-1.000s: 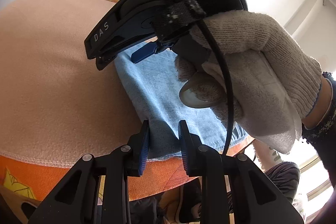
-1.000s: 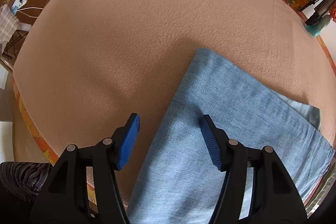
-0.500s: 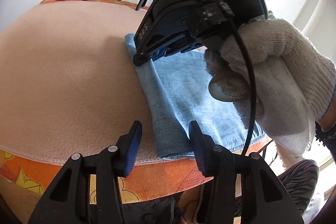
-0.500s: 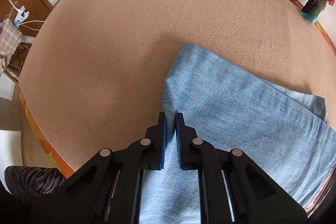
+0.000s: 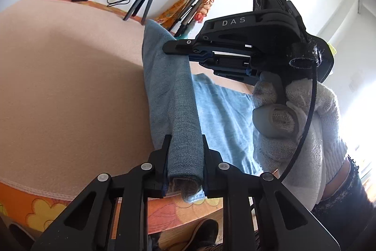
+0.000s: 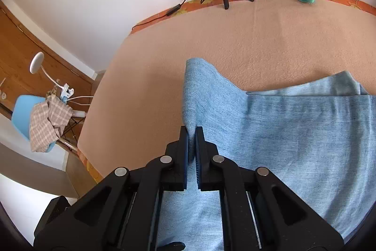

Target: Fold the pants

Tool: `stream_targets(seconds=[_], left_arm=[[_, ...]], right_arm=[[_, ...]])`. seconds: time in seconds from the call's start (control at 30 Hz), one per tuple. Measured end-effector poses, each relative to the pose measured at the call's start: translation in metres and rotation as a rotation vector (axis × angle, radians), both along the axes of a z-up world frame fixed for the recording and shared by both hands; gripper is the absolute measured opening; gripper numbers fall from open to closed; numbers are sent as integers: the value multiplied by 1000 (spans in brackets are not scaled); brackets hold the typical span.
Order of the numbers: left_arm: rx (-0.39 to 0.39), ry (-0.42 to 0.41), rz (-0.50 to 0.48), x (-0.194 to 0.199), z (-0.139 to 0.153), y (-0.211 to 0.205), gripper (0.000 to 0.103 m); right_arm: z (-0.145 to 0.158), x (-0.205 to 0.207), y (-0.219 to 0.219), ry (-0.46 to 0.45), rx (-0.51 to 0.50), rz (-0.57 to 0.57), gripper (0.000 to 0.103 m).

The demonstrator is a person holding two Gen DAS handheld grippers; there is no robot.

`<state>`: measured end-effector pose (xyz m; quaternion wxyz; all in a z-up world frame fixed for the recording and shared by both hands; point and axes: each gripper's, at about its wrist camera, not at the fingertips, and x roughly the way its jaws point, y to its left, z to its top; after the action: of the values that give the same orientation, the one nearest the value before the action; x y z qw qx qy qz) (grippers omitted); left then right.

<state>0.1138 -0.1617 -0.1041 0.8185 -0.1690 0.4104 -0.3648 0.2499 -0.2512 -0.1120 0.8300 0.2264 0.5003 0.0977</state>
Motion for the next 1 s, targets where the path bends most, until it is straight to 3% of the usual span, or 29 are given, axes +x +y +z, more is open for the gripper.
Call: stream_targets(seconds=[0.2,0.47,0.83,1.0], left_arm=[[-19,-93,-78,-14,33,-41,17],[-31,-141,-181,-11,52,-106,16],[-37,-165,-334,-9,58,-192,15],[-26,-159,-410,-9,49,-234,15]], right_arm=[[35,-35,-42,-109,38,-56,6],[56,-65,-107,-172,80,-149,6],[69,-110,-200,-230,109,-289,5],[61,-137,-246,-227,111,-372,5]])
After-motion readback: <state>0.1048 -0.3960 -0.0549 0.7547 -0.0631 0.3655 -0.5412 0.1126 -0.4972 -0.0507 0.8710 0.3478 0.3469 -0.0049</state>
